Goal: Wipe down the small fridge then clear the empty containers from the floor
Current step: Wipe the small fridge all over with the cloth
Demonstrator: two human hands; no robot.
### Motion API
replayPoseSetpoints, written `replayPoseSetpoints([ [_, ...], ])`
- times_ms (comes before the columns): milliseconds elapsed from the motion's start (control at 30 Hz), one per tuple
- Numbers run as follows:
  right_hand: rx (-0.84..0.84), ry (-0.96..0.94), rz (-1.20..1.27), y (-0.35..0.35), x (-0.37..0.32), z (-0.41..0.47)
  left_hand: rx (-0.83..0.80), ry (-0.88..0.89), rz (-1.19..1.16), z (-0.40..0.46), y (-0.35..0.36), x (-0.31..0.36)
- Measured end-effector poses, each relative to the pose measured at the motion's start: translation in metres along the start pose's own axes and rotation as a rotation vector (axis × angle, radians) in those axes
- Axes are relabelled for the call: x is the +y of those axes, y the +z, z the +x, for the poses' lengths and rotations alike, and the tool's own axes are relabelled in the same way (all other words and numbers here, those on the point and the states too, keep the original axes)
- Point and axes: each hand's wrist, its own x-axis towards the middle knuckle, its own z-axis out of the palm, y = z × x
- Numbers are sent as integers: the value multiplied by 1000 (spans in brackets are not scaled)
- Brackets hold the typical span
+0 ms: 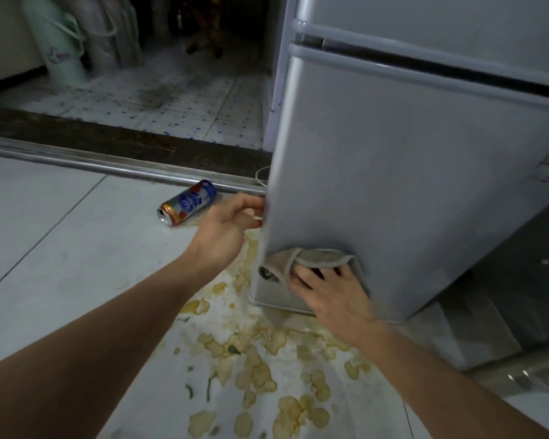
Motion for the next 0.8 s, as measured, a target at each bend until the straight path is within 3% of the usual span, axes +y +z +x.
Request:
replayPoseSetpoints([
  [67, -42, 8, -7, -4, -1, 3, -29, 11, -32, -1, -3, -2],
  [267, 239, 317, -30, -37, 36, 63, 0, 4, -5, -2, -15, -12],
  [400, 301, 304, -48, -35, 21, 79, 74, -27, 5, -1, -22, -28],
  [567, 105, 27, -43, -2, -20, 61, 103, -63, 21, -1, -27, -55],
  [800, -325, -266, -11, 30, -75, 35, 64, -114, 16, -2, -19, -73],
])
